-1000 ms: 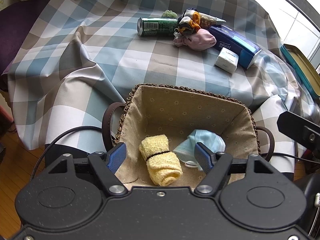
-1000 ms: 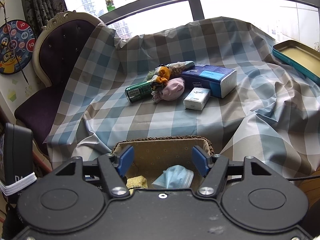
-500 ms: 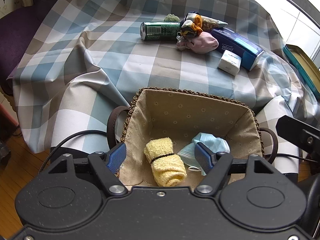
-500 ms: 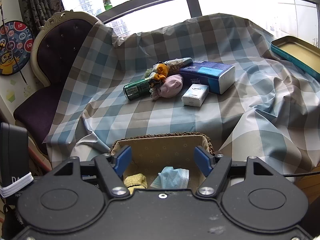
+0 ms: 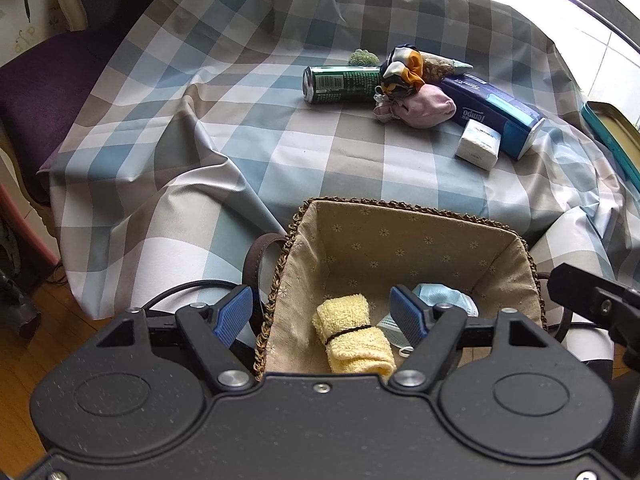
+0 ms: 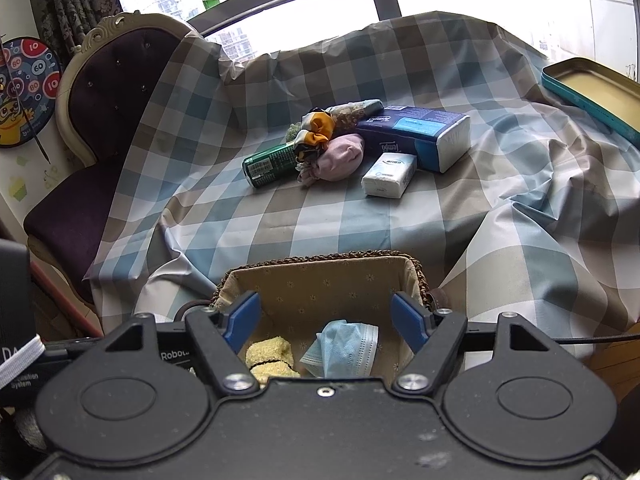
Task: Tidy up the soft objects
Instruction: 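Lower the blue mask into the basket and open the right gripper, then move both tools back toward the pile of items on the couch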
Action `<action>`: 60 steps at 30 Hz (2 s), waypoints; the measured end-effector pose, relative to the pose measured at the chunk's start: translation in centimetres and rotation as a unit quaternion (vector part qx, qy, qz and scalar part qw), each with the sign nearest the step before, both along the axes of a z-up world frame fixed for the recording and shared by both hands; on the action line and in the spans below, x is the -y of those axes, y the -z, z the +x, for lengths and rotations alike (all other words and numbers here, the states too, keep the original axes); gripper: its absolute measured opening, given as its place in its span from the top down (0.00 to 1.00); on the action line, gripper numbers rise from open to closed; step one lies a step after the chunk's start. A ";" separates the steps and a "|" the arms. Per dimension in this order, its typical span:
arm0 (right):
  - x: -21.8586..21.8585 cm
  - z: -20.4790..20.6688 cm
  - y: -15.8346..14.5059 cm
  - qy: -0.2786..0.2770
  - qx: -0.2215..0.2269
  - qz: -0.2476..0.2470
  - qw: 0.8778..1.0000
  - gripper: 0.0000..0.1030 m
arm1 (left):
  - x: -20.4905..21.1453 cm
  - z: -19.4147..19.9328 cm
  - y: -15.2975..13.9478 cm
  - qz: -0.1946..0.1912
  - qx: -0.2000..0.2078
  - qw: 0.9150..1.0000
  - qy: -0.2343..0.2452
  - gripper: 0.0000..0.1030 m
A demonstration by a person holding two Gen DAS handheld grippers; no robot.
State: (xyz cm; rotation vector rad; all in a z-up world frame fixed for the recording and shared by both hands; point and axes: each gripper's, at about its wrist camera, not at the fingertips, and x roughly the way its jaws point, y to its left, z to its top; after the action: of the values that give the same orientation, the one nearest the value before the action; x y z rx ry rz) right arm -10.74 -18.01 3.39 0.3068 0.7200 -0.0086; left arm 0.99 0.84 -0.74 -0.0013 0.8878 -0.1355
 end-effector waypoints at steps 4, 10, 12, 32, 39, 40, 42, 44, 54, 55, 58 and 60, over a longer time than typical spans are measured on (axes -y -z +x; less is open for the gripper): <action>0.1 0.5 0.7 -0.002 -0.016 0.006 1.000 0.29 | 0.0 -0.1 -0.3 0.012 0.017 1.000 -0.007 0.17; 0.1 1.5 1.8 -0.004 -0.035 0.000 0.999 0.27 | 0.5 0.2 -0.8 0.035 0.046 0.998 -0.005 0.16; 0.2 2.0 2.1 -0.001 -0.039 -0.010 0.999 0.27 | 0.6 0.6 -1.0 0.044 0.059 0.997 -0.007 0.11; 2.8 12.0 2.4 0.047 -0.001 -0.073 0.996 0.04 | 2.7 8.4 -1.8 0.050 0.100 0.994 0.016 0.06; 3.0 15.5 3.8 0.057 0.019 -0.083 0.995 0.02 | 3.8 11.4 -1.2 0.050 0.088 0.994 0.028 0.06; 3.0 16.2 4.1 0.059 0.019 -0.086 0.994 0.02 | 3.9 11.8 -1.0 0.049 0.087 0.995 0.031 0.06; 3.0 17.5 4.7 0.059 0.015 -0.088 0.994 0.02 | 4.2 12.8 -0.8 0.048 0.082 0.995 0.034 0.06; 3.2 18.7 5.4 0.061 0.009 -0.086 0.994 0.03 | 4.5 13.7 -0.6 0.046 0.077 0.995 0.036 0.06; 4.4 23.9 8.2 0.075 -0.024 -0.069 0.994 0.12 | 6.2 18.0 -0.4 0.032 0.064 0.996 0.050 0.07; 4.4 24.3 8.4 0.081 -0.025 -0.072 0.994 0.12 | 6.5 18.5 -0.5 0.035 0.067 0.996 0.050 0.07; 4.6 25.0 9.1 0.091 -0.029 -0.078 0.992 0.17 | 7.4 19.7 -0.7 0.043 0.073 0.995 0.051 0.07; 4.9 25.5 9.8 0.099 -0.036 -0.076 0.992 0.21 | 8.1 20.7 -0.7 0.048 0.076 0.994 0.054 0.07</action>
State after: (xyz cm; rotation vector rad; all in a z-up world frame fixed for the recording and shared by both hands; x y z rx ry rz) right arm 14.77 -22.88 -6.37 0.2318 0.7540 -0.2630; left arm 21.70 -7.25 -0.02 0.1456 0.7420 -0.1906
